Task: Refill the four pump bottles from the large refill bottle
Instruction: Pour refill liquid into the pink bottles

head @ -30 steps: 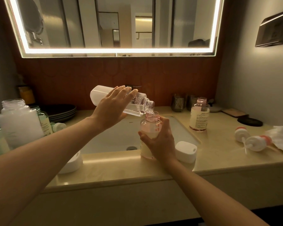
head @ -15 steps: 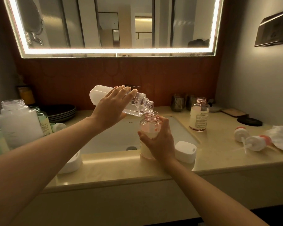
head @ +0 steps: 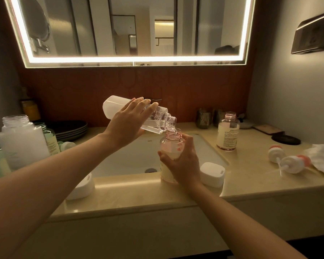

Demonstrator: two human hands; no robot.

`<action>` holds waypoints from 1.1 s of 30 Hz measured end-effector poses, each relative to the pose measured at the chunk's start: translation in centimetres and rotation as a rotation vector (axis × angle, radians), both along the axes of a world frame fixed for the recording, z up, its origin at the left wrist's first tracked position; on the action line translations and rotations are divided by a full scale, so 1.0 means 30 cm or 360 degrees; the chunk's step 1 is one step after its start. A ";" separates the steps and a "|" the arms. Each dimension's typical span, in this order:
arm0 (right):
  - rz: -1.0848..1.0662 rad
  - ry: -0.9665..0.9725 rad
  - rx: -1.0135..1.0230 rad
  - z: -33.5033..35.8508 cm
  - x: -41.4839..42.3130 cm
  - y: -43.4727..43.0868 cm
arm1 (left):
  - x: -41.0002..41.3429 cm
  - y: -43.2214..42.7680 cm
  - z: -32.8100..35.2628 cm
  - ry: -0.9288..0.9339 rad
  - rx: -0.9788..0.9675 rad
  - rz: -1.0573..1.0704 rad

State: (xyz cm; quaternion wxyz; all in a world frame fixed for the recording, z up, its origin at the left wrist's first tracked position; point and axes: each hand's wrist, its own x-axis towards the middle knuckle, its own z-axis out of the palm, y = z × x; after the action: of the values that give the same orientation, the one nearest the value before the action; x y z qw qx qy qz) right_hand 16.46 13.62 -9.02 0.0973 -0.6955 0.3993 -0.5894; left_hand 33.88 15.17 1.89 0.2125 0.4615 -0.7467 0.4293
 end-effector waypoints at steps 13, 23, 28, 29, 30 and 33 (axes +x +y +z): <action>0.0002 -0.0012 -0.0022 0.002 0.000 0.002 | -0.010 0.009 0.010 -0.0023 -0.0016 0.0045; -0.0002 0.0003 -0.0016 -0.001 0.001 -0.002 | -0.011 0.005 0.017 -0.0053 0.0009 0.0063; 0.0005 0.0005 -0.0012 -0.002 0.000 -0.001 | -0.012 0.005 0.026 -0.0116 -0.0008 0.0072; 0.0007 0.0001 -0.0008 -0.004 -0.001 -0.001 | -0.012 0.005 0.026 -0.0129 -0.0008 0.0076; 0.0009 -0.0006 -0.0008 -0.003 -0.001 -0.001 | -0.012 0.005 0.028 -0.0143 -0.0010 0.0081; 0.0028 -0.0011 0.0005 -0.003 -0.001 -0.001 | -0.013 0.006 0.034 -0.0194 -0.0043 0.0091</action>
State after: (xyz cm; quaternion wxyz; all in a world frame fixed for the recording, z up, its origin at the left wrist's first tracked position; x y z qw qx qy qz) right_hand 16.42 13.58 -9.10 0.1048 -0.6967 0.3938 -0.5904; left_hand 33.49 15.36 2.91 0.1604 0.4527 -0.7390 0.4725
